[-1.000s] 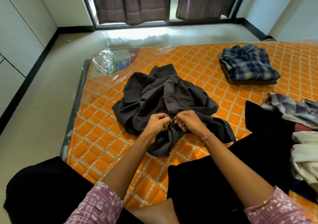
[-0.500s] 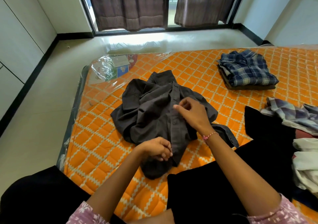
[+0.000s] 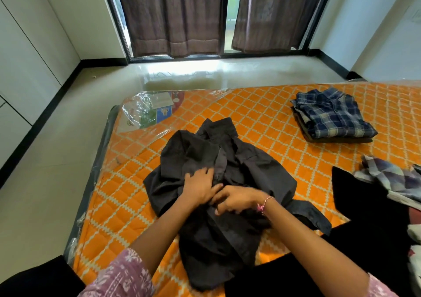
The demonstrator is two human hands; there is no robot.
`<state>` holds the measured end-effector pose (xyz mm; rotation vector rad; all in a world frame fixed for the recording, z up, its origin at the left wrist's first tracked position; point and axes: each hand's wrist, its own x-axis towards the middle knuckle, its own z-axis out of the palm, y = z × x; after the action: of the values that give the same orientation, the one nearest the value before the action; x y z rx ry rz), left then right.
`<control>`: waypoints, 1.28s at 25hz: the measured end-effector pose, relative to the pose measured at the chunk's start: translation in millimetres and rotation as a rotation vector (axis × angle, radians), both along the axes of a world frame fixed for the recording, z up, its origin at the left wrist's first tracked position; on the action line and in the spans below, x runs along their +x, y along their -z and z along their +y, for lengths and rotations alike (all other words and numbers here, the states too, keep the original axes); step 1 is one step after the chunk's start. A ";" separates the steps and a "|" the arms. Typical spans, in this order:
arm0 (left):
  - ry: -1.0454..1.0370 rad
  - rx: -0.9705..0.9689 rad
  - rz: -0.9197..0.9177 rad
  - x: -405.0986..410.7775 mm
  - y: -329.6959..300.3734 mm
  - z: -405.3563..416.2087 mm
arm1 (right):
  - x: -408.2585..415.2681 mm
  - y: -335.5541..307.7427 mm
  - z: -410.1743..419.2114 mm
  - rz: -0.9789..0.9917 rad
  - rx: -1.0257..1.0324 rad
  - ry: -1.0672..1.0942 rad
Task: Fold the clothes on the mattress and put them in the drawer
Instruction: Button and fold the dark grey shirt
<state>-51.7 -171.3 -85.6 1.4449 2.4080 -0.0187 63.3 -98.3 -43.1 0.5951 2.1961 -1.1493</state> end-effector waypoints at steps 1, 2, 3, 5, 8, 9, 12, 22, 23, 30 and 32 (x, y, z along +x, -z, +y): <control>0.029 -0.072 -0.009 -4.6 2.1 0.7 | -5.5 -2.5 13.0 0.027 -0.015 0.085; 0.045 -0.132 -0.056 -13.9 0.8 4.6 | -15.3 -4.6 29.9 0.120 0.059 0.217; 0.035 -0.166 -0.151 -25.3 -2.7 10.2 | -25.1 -5.2 47.8 0.236 0.230 0.352; -0.046 -0.086 -0.312 -51.2 -17.2 26.6 | -45.7 -1.8 81.6 0.395 0.614 0.516; -0.142 0.280 0.001 -86.7 -32.1 68.7 | -70.2 13.9 110.8 0.211 0.847 0.468; -0.128 0.292 0.130 -95.8 -29.7 84.7 | -76.7 20.8 116.0 0.118 0.860 0.450; -0.138 0.068 0.098 -121.0 -14.2 113.9 | -90.0 42.4 125.2 0.048 0.927 0.392; -0.273 -0.038 -0.225 -163.5 7.0 105.9 | -93.9 -27.4 194.4 0.763 0.494 0.706; -0.292 -0.025 -0.239 -161.3 8.1 104.2 | -92.9 -36.7 190.5 0.823 0.403 0.714; -0.392 0.488 -0.560 -169.2 -66.9 99.1 | -62.2 -91.2 203.9 0.667 0.009 0.710; -0.468 0.651 -0.863 -180.8 -107.9 92.5 | -59.8 -105.7 216.0 0.635 0.131 0.731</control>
<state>-232.5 -78.8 22.3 0.7560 1.9625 1.3018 3.6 117.7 62.6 1.3091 2.6833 -1.7504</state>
